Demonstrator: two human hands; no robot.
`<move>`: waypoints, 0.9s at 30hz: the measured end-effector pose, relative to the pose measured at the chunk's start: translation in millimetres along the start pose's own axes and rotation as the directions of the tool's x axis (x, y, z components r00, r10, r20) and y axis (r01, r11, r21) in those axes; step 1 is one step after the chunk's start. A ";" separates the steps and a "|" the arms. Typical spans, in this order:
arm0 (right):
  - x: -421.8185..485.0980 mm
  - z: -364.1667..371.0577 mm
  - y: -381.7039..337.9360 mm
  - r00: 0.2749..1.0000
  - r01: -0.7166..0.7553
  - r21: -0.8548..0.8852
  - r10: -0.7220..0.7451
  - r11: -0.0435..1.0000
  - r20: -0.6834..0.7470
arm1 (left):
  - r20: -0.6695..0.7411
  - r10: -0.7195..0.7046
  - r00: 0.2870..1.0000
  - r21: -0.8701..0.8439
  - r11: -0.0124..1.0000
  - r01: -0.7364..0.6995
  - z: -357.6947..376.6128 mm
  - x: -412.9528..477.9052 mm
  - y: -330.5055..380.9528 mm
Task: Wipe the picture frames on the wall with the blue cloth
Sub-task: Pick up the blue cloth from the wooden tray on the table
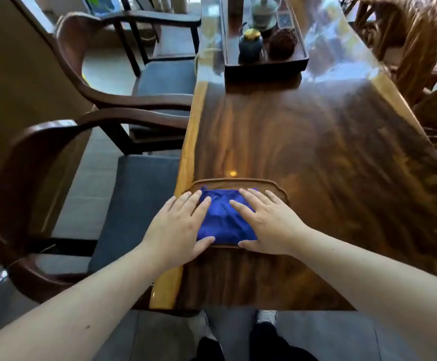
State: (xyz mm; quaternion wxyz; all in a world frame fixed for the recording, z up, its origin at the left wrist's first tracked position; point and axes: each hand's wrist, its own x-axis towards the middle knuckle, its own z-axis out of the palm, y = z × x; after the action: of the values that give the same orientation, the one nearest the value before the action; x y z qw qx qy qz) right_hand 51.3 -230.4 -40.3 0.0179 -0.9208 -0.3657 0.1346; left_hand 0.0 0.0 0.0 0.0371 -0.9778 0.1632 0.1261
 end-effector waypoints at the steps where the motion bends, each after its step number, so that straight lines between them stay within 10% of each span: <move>1: 4.4 4.2 -0.3 1.000 0.021 -0.008 -0.020 1.000 0.021 | 0.022 -0.012 1.000 0.005 1.000 0.012 4.0 0.1 0.9; 27: 70.5 -7.4 -5.5 0.919 0.394 -0.173 -0.386 0.903 0.083 | 0.014 -0.325 0.945 0.038 0.945 0.325 11.0 -45.1 -7.9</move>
State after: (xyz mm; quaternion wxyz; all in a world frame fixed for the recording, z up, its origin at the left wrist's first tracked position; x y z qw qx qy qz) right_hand 98.6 -178.1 -49.0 -0.0504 -0.8233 -0.5537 0.1147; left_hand -41.2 22.7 1.3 0.0763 -0.9892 0.0017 0.1251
